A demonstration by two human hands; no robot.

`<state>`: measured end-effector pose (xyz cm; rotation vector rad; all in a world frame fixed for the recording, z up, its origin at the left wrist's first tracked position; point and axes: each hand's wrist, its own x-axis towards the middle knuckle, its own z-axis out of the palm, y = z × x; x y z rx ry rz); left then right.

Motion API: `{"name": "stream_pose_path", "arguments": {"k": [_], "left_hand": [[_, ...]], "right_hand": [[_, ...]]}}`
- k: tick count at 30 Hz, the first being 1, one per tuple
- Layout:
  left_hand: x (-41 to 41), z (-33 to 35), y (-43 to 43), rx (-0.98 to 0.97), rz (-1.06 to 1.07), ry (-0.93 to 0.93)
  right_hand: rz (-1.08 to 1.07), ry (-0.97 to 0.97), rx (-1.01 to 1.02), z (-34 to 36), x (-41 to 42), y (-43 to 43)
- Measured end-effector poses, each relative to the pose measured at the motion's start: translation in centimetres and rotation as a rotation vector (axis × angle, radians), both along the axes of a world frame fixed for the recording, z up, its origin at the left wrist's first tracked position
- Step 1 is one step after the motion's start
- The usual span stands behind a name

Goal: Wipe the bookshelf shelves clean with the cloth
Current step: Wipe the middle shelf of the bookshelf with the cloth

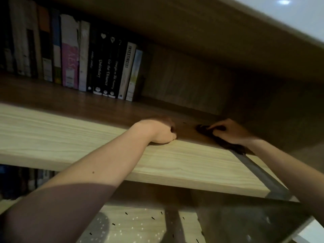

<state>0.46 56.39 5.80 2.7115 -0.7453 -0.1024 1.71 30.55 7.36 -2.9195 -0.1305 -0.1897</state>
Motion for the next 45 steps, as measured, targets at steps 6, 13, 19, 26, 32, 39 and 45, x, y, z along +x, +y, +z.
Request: {"name": "stream_pose_path", "arguments": {"k": [6, 13, 19, 26, 32, 39, 45], "left_hand": [[0.1, 0.1, 0.2, -0.036, -0.004, 0.004], [0.1, 0.0, 0.1, -0.036, -0.006, -0.019], [0.2, -0.1, -0.1, 0.001, -0.035, -0.057], [0.0, 0.4, 0.1, -0.057, 0.006, -0.115], [-0.4, 1.0, 0.3, -0.089, 0.208, -0.290], [-4.9, 0.7, 2.9, -0.148, 0.217, -0.337], [-7.5, -2.6, 5.3, -0.231, 0.162, -0.433]], "right_hand": [[-0.094, -0.037, 0.069, 0.0, 3.2, 1.4], [0.092, 0.070, 0.162, -0.5, -3.9, 4.0], [-0.112, -0.048, 0.136, -0.2, 2.9, 1.9], [-0.161, 0.012, 0.343, -0.5, 6.5, 4.5], [0.020, -0.004, 0.301, -0.8, -0.4, 8.4], [0.145, 0.051, 0.449, -1.1, -9.5, 10.2], [0.206, -0.053, 0.490, -2.1, -14.0, 11.2]]}}
